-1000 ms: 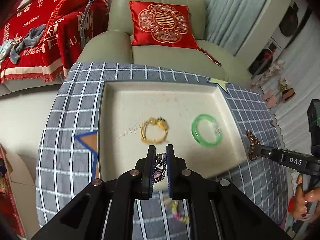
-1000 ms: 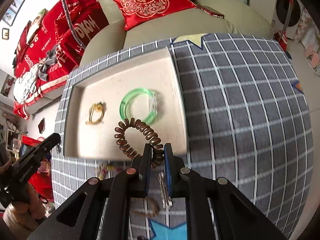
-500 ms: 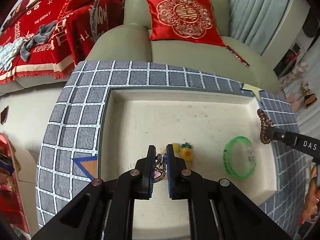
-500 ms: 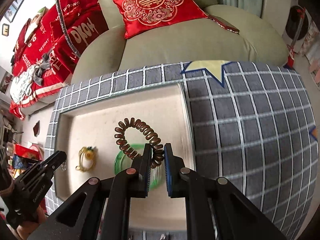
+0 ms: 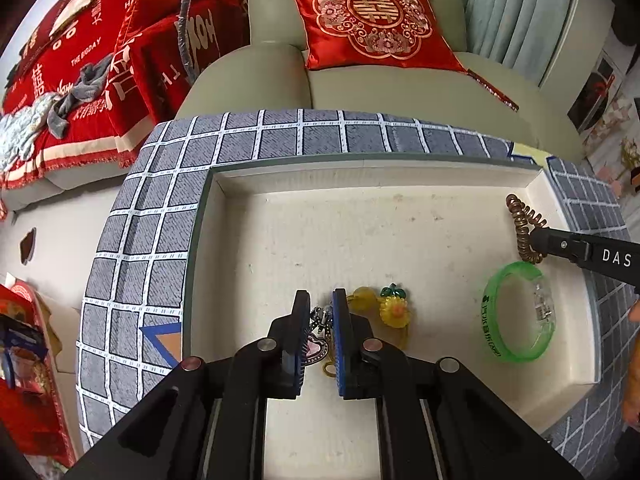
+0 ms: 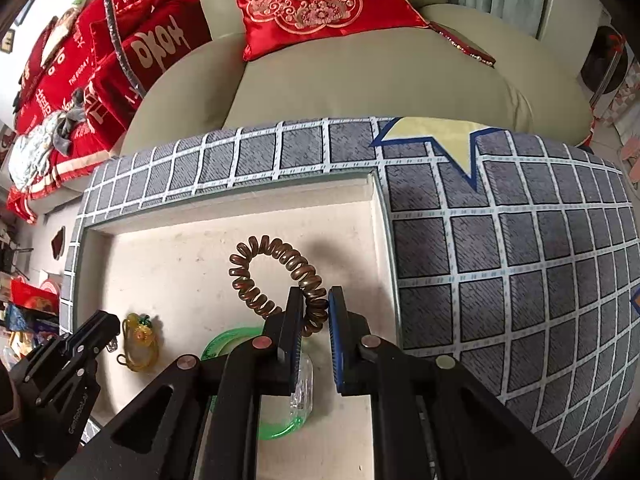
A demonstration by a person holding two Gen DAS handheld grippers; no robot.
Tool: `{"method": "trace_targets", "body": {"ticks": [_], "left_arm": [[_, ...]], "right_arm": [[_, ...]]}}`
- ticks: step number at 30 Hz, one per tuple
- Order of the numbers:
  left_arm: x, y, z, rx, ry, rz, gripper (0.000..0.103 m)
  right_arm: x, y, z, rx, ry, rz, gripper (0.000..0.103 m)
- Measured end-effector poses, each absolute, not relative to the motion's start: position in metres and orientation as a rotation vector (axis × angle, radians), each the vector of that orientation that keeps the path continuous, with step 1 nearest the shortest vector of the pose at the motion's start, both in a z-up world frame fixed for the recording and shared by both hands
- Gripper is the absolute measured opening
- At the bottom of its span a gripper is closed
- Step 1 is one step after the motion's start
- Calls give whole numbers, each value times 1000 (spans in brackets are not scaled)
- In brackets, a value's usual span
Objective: Organize jewelry
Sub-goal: 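Lower both items into the tray and open both tools, then move both tools back toward the silver hair clip and beaded bracelet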
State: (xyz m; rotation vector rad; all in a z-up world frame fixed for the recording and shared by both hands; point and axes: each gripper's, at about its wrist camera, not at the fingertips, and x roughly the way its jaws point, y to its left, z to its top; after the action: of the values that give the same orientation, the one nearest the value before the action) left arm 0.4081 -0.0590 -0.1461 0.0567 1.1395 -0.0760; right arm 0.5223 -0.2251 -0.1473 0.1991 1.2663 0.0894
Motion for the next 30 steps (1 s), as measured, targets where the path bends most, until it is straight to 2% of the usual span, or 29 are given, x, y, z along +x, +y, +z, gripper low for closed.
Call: {"method": "trace_targets", "body": {"ticks": [6,7,10,16,19,22,23,24,25,30], "left_arm": [[409,-67,-152,109,1154,-76,25],[409,-68,-152,116,1154,-74,25],[408,-71,-154,122,1155,-69,25],[407,-77,-155,146,1162,-76,25],[405,-78,-154,145,1163,-84,25],[404,-78,-153,143,1158,-88,27],[404,-78,-153,141,1155,-88,54],[403,-77,-150,140,1147,-79,98],[402,-76,-146,133,1119,-68,103],[399,-82,-133,147,1062,-98,103]], "right_arm": [[523,-226,-152,208,1280,102,15],[523,-226,-152,209,1284,102,21],[521,-228,-150,228,1271,113,54],[515,-228,-139,272,1251,136,57],[509,-232,-125,303,1218,145,64],[501,-235,-114,321,1197,146,64],[496,-238,-110,331,1191,146,64],[494,-239,-108,336,1191,145,64],[489,-242,-106,344,1191,144,64],[465,-254,-100,385,1191,134,64]]}}
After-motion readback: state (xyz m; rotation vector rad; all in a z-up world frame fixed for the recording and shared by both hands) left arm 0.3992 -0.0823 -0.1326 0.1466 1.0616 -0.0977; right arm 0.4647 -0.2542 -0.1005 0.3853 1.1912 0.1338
